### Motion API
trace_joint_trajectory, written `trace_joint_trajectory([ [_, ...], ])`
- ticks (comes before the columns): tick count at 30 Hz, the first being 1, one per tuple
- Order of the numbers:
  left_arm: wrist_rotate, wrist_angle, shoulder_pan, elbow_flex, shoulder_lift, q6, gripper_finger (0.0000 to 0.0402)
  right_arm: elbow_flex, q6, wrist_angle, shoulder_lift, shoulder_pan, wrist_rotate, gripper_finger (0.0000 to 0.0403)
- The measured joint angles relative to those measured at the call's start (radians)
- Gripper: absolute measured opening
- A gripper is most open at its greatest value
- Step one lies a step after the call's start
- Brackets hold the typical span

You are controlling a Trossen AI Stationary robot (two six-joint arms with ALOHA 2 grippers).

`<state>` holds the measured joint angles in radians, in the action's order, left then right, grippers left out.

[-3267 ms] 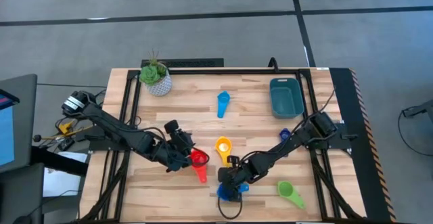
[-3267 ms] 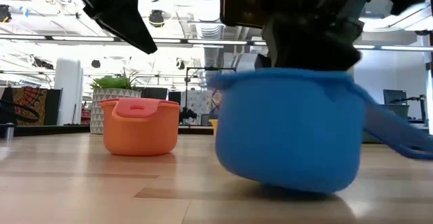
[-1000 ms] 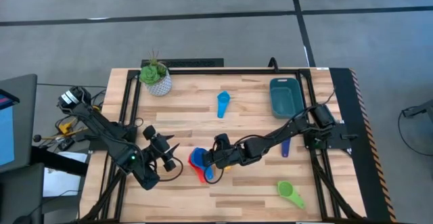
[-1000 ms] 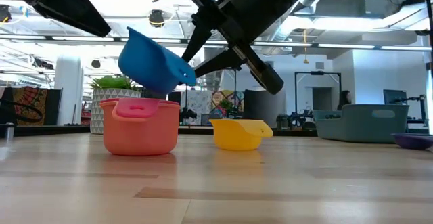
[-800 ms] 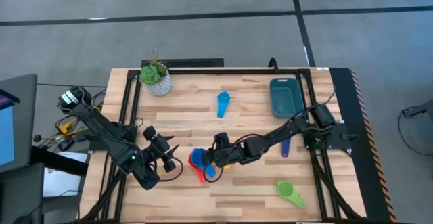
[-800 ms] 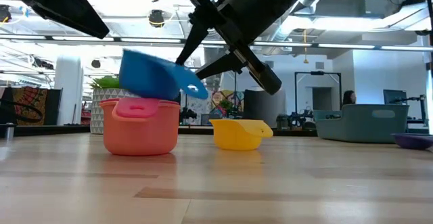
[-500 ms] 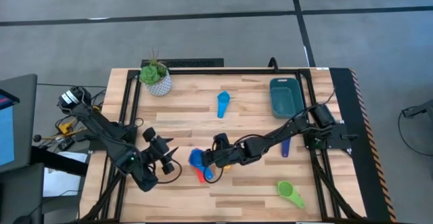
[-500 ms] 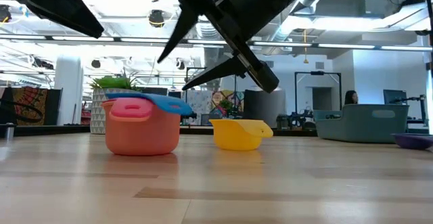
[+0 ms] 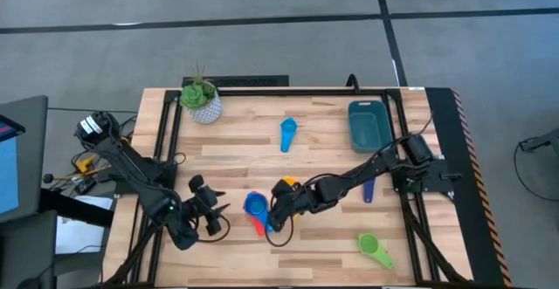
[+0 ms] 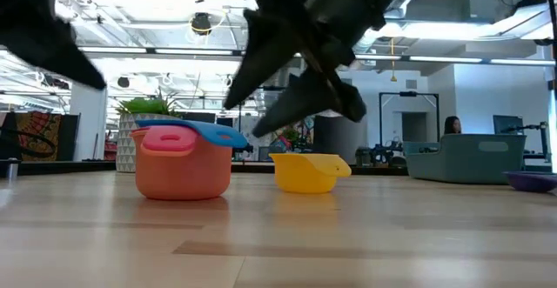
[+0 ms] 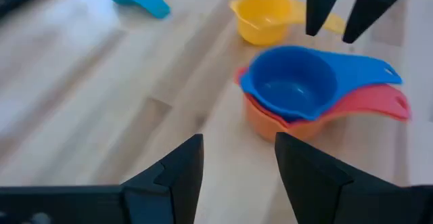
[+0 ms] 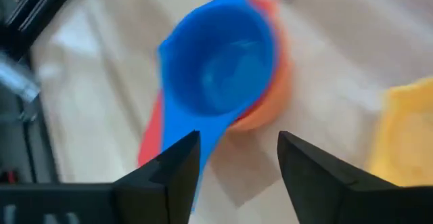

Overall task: Nest measuring cups in basket
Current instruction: Stack the blue measuring cup into the red measuring cup

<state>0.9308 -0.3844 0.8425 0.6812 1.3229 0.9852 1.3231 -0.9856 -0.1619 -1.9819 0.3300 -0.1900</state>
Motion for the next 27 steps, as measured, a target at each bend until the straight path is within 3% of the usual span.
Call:
trace_joint_trajectory([
  [4, -0.023, 0.275, 0.0, -0.106, 0.01, -0.039, 0.0174, -0.003, 0.038, -0.016, -0.003, 0.006, 0.012, 0.018],
  [7, -0.02, 0.391, -0.005, -0.146, 0.043, -0.075, 0.0174, -0.002, 0.074, -0.045, -0.002, 0.002, 0.009, 0.0155],
  [18, -0.112, 0.403, -0.07, -0.107, 0.182, -0.073, 0.0174, -0.002, 0.149, -0.01, -0.003, -0.002, 0.072, 0.0079],
  [23, -0.131, 0.405, -0.08, -0.075, 0.215, -0.079, 0.0174, -0.002, 0.182, -0.009, -0.003, -0.003, 0.113, 0.0065],
  [27, -0.203, 0.407, -0.109, -0.042, 0.25, -0.084, 0.0174, -0.002, 0.202, -0.009, -0.003, -0.005, 0.114, 0.0063],
])
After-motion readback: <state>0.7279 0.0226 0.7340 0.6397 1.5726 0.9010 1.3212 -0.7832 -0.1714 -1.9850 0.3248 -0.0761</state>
